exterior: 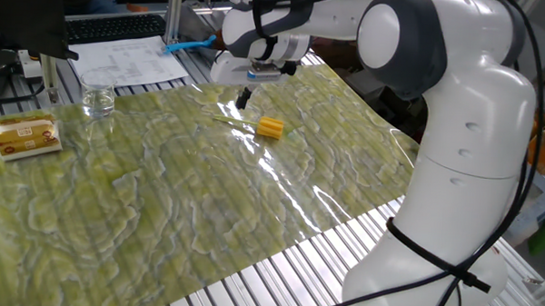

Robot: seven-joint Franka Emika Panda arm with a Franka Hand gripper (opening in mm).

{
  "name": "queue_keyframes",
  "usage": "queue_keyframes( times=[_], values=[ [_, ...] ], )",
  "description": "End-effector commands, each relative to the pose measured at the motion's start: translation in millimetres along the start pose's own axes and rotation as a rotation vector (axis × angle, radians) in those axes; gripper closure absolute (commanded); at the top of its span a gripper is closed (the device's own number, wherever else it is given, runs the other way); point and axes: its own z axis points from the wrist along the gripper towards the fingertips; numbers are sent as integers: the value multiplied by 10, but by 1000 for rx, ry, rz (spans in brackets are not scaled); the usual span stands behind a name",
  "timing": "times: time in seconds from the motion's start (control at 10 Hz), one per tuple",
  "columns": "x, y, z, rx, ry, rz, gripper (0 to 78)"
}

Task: Scrub the table with a brush

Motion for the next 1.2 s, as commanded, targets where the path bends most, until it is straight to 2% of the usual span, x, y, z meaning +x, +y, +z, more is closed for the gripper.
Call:
queue_keyframes(
  times=[0.1, 0.5, 1.2],
  values=[
    [-129, -231, 284, 10, -40, -58, 776],
    [-145, -286, 378, 11, -43, -63, 776],
    [-186, -369, 427, 8, -38, -45, 776]
  ],
)
